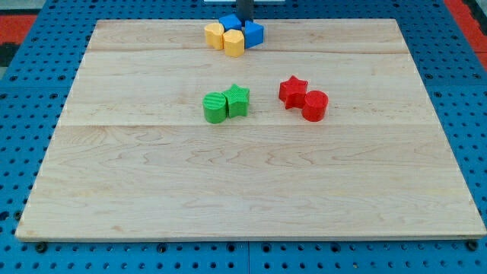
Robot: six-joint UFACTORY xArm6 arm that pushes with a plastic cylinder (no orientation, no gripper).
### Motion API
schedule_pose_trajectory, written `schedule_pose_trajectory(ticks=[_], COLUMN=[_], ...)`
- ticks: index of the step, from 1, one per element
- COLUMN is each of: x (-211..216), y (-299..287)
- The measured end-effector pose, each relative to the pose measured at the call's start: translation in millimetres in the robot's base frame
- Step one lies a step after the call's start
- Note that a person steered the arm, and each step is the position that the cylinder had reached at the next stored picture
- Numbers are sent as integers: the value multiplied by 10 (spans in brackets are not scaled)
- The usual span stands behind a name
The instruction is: Slide red star to green star
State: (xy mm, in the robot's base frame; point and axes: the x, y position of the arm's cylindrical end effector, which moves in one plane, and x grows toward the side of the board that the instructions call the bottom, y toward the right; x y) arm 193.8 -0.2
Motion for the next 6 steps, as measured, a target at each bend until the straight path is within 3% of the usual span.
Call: schedule_pose_trajectory(ticks=[1,2,3,6], x=[0,42,469,763], y=[93,983,1286,1223])
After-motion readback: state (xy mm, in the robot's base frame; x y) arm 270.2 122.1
